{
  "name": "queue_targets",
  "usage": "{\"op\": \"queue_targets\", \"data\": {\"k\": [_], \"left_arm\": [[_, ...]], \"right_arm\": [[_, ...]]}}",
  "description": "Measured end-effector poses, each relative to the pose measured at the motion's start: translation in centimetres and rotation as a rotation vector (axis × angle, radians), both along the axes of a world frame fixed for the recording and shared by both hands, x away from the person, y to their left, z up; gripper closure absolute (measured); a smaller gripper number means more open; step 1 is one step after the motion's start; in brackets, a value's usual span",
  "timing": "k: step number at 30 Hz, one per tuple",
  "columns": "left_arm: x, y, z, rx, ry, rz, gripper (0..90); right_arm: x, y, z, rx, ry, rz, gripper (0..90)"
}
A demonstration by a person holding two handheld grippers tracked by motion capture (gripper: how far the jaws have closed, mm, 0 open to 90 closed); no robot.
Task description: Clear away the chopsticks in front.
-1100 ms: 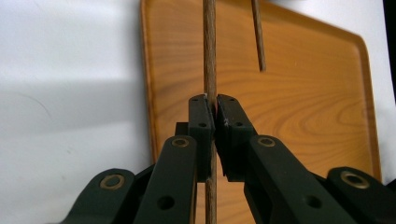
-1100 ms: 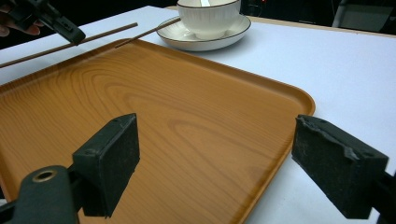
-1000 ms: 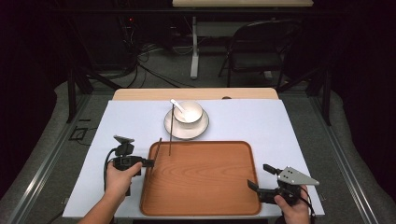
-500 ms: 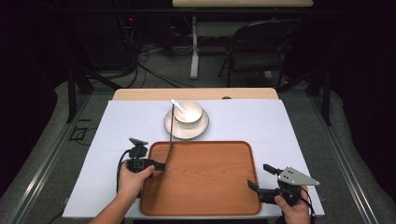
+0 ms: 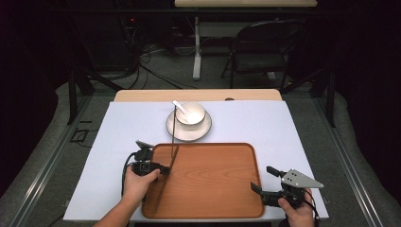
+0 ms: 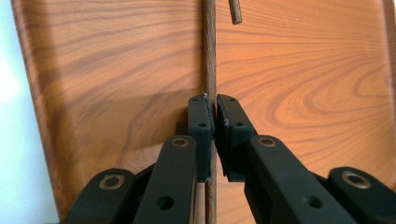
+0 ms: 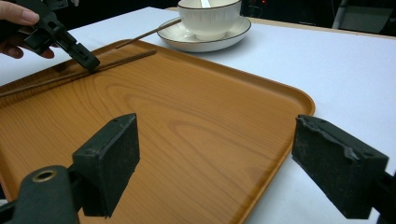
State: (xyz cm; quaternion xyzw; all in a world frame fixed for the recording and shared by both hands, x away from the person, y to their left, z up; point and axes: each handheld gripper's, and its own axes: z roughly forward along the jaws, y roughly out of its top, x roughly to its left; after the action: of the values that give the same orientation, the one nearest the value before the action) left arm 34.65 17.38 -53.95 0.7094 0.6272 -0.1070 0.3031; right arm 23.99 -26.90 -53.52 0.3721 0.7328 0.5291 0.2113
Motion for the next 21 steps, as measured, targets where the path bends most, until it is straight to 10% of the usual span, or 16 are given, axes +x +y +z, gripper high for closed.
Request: {"op": "queue_targets", "data": {"k": [21], "left_arm": [[-0.05,0.20,0.22,-0.015,-0.007,0.010,82.6]], "right_arm": [[-0.01,-0.02,0.00,0.002,-0.001,0.001,14.8]]}}
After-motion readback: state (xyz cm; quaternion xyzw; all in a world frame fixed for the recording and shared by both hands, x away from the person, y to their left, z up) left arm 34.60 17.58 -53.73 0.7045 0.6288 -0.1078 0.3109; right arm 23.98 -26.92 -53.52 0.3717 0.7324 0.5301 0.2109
